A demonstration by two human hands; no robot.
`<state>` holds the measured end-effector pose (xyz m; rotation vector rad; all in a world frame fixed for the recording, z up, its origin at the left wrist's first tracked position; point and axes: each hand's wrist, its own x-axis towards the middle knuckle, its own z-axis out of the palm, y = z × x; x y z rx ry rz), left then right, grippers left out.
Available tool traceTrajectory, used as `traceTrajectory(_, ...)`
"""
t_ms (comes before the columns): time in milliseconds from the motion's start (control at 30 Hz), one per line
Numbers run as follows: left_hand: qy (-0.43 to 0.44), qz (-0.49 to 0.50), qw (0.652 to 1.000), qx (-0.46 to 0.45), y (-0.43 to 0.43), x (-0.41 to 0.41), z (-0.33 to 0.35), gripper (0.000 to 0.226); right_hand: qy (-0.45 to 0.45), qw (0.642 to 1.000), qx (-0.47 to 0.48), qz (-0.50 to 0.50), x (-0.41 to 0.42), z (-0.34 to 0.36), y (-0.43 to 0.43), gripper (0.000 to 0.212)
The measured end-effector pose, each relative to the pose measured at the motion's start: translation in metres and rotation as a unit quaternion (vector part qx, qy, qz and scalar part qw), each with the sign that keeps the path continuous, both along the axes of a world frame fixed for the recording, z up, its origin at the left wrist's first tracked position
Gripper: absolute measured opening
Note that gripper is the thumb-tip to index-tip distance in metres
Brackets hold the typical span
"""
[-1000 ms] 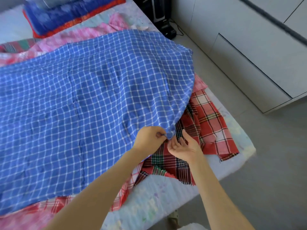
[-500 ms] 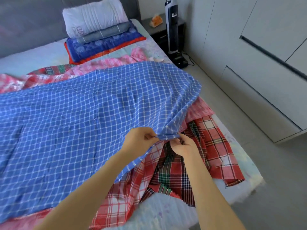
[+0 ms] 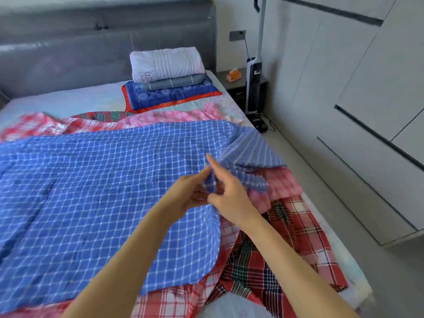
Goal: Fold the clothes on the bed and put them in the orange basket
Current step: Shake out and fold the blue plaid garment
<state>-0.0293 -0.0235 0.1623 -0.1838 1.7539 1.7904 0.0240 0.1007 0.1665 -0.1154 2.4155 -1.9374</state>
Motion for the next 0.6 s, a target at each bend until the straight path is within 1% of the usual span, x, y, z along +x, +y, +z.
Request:
traceTrajectory(67, -0.009, 0.022, 1.000, -0.003, -0.037, 0.005, 0.008, 0.019, -0.020, 0.998, 0.008, 0.051, 0.011, -0.004, -0.036, 0.080)
traceTrajectory(100, -0.002, 0.037, 0.999, -0.006, -0.053, 0.009, 0.010, 0.014, -0.037, 0.997, -0.013, 0.059, 0.018, -0.006, -0.051, 0.079)
traceTrajectory(133, 0.014, 0.050, 0.999, -0.018, -0.075, 0.014, 0.010, 0.013, -0.066, 0.994, -0.069, 0.051, 0.027, -0.008, -0.071, 0.076)
traceTrajectory(167, 0.034, 0.057, 0.997, -0.042, -0.094, 0.020, 0.008, 0.015, -0.101, 0.984, -0.146, 0.020, 0.034, -0.012, -0.089, 0.071)
traceTrajectory(200, 0.059, 0.065, 0.993, -0.077, -0.110, 0.023, 0.007, 0.016, -0.133, 0.966, -0.220, -0.034, 0.042, -0.018, -0.105, 0.062)
traceTrajectory(233, 0.083, 0.074, 0.988, -0.112, -0.121, 0.025, 0.005, 0.018, -0.163, 0.941, -0.278, -0.105, 0.046, -0.025, -0.115, 0.051)
traceTrajectory(267, 0.107, 0.080, 0.981, -0.141, -0.144, 0.031, 0.007, 0.020, -0.205, 0.911, -0.313, -0.174, 0.051, -0.032, -0.137, 0.039)
traceTrajectory(300, 0.127, 0.080, 0.976, -0.158, -0.162, 0.035, 0.009, 0.022, -0.245, 0.875, -0.344, -0.237, 0.054, -0.040, -0.151, 0.033)
traceTrajectory(333, 0.141, 0.073, 0.973, -0.166, -0.177, 0.039, 0.012, 0.023, -0.285, 0.837, -0.378, -0.273, 0.056, -0.050, -0.160, 0.033)
traceTrajectory(400, 0.164, 0.045, 0.970, -0.175, -0.211, 0.048, 0.019, 0.021, -0.354, 0.755, -0.475, -0.282, 0.060, -0.061, -0.181, 0.041)
traceTrajectory(467, 0.181, 0.017, 0.967, -0.180, -0.234, 0.057, 0.026, 0.018, -0.401, 0.684, -0.549, -0.265, 0.061, -0.074, -0.195, 0.038)
traceTrajectory(533, 0.189, -0.002, 0.965, -0.181, -0.255, 0.064, 0.031, 0.017, -0.432, 0.636, -0.584, -0.260, 0.062, -0.093, -0.216, 0.043)
traceTrajectory(600, 0.190, -0.009, 0.965, -0.179, -0.272, 0.070, 0.036, 0.017, -0.454, 0.594, -0.600, -0.286, 0.062, -0.109, -0.240, 0.051)
